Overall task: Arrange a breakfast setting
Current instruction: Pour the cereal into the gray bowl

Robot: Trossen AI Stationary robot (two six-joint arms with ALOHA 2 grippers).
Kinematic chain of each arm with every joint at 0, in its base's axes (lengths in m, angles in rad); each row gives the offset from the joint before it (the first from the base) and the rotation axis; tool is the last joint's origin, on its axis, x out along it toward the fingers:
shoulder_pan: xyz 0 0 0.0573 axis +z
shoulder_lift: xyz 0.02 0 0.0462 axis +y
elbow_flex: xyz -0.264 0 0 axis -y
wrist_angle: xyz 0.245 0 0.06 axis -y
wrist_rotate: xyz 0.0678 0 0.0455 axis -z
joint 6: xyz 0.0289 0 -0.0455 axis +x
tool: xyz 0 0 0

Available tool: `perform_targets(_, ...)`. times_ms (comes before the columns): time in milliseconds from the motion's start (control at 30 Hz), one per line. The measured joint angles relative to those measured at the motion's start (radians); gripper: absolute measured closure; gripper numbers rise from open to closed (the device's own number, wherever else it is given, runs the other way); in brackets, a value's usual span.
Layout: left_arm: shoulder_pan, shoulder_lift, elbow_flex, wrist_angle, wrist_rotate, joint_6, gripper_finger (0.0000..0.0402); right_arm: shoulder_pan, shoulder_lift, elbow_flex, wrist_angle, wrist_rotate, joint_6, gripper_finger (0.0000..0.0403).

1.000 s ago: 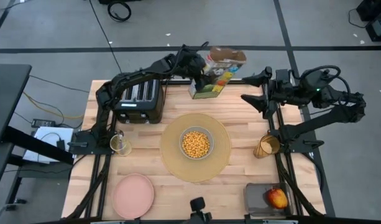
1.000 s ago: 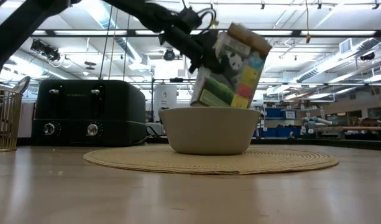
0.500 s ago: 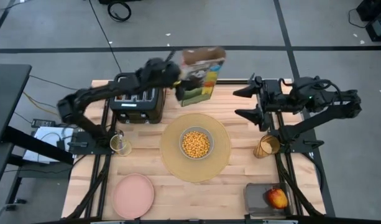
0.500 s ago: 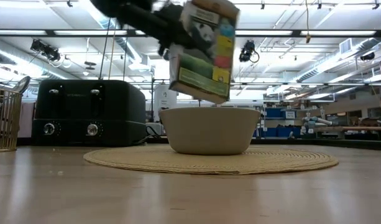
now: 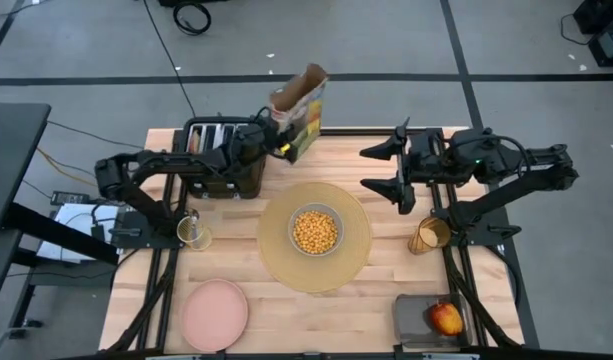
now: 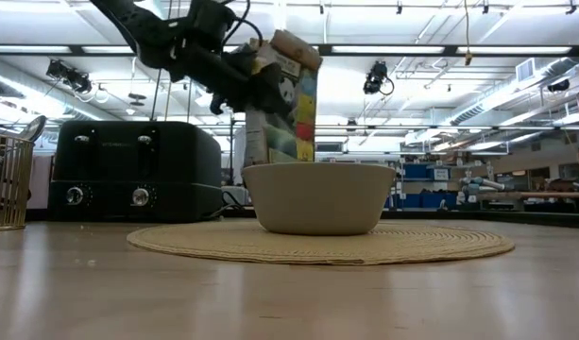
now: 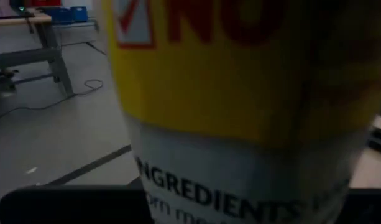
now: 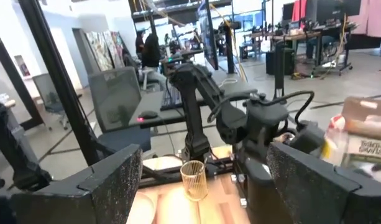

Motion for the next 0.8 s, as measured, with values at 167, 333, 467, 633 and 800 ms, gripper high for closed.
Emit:
perform_targets(167,-0.008,0.063,-0.002,0.02,-0.032,-0.035,0.0308,-0.005,0.007,0.0,0.003,0.001,0.005,0.0056)
perform_targets(333,-0.015,0.08,0.0,-0.008,-0.056,-0.018,0.0308,-0.006,0.004,0.0,0.003,0.001,0.006,0.0056)
perform_targets(467,-0.012,0.113,0.0,0.003,-0.06,-0.024,0.0306,-0.007,0.003,0.0,0.003,0.001,0.009,0.0056)
perform_targets(633,-0.012,0.166,0.001,0.016,-0.06,-0.065,0.0288,-0.007,0.003,0.0,0.002,-0.001,0.047,0.0056)
perform_targets(800,-0.012,0.168,0.002,0.006,-0.054,-0.07,0.0248,-0.007,0.003,0.0,-0.019,-0.037,0.078,0.0056)
